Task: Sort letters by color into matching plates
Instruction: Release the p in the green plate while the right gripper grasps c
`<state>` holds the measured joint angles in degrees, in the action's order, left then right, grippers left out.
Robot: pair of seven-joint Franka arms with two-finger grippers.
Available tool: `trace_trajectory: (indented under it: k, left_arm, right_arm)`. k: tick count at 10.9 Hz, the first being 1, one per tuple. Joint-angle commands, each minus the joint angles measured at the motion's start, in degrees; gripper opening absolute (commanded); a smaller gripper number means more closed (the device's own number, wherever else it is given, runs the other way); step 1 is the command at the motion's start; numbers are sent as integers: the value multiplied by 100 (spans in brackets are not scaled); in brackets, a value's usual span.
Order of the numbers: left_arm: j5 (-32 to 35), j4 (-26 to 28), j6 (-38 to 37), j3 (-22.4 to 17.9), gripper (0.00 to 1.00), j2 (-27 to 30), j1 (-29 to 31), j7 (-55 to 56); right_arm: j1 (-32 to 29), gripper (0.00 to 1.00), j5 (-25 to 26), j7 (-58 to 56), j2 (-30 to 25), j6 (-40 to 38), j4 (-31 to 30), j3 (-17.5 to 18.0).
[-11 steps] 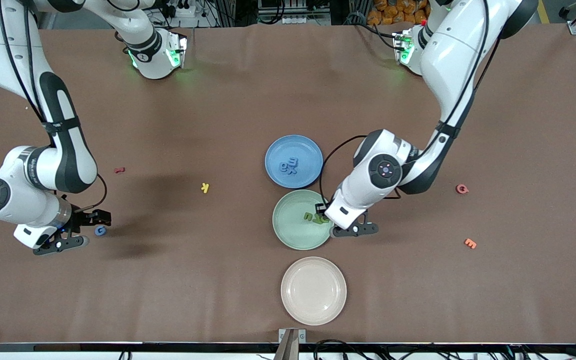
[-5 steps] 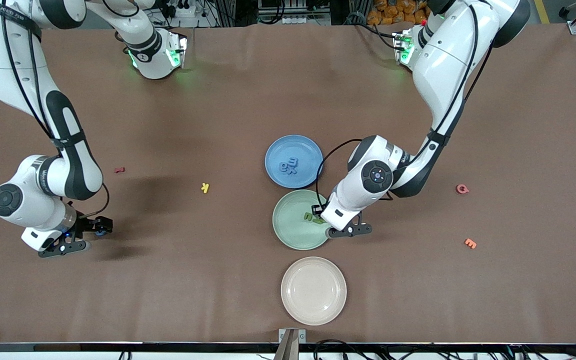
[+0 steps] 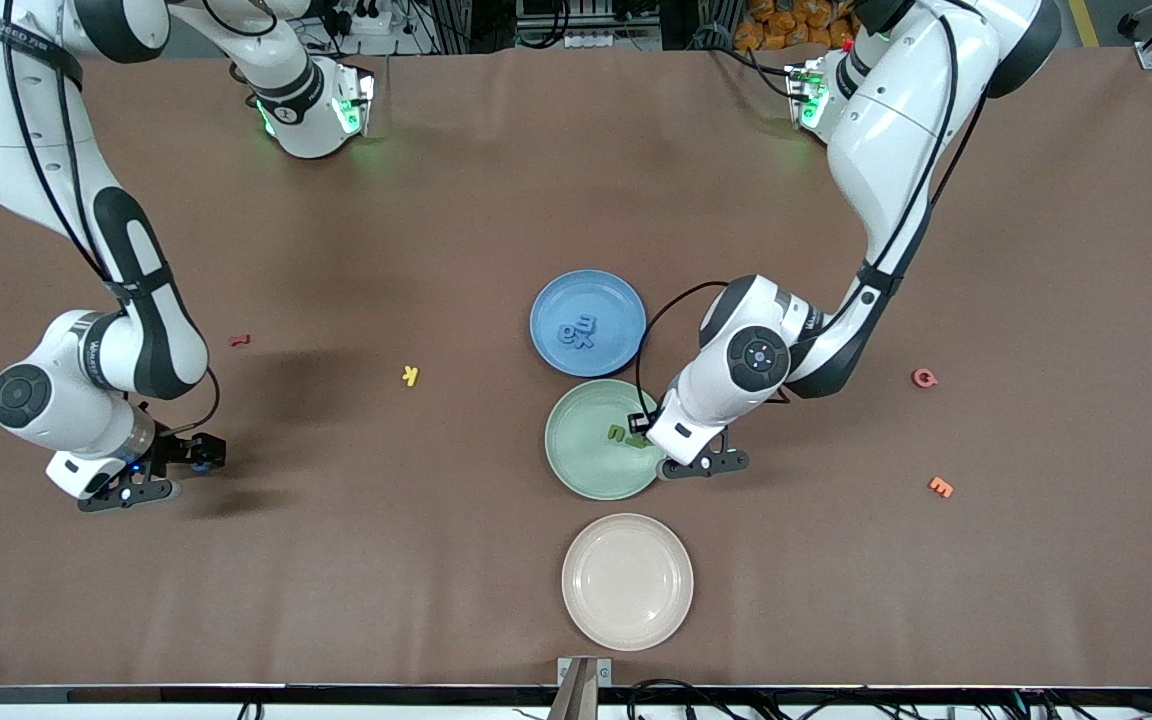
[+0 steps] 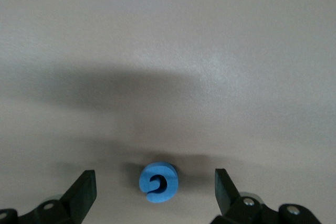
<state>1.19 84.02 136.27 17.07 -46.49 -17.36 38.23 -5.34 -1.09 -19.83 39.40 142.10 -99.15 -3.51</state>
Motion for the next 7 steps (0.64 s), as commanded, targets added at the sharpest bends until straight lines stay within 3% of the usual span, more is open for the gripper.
trace_trajectory:
  k: [1,2,3,7]
  left_arm:
    - [135,-131,31,15,52,-89,4,176]
    - [127,-131,31,24,79,-89,4,185]
    - [127,-131,31,15,100,-89,4,185]
    - [153,-140,31,7,100,-36,4,299]
  right_arm:
    - [-170,100,-32,-91,6,169,-122,141]
    - [-170,100,-32,-100,6,169,-149,141]
    - [-178,100,-32,-91,6,265,-201,141]
    - [-187,83,-14,-109,50,310,-219,141]
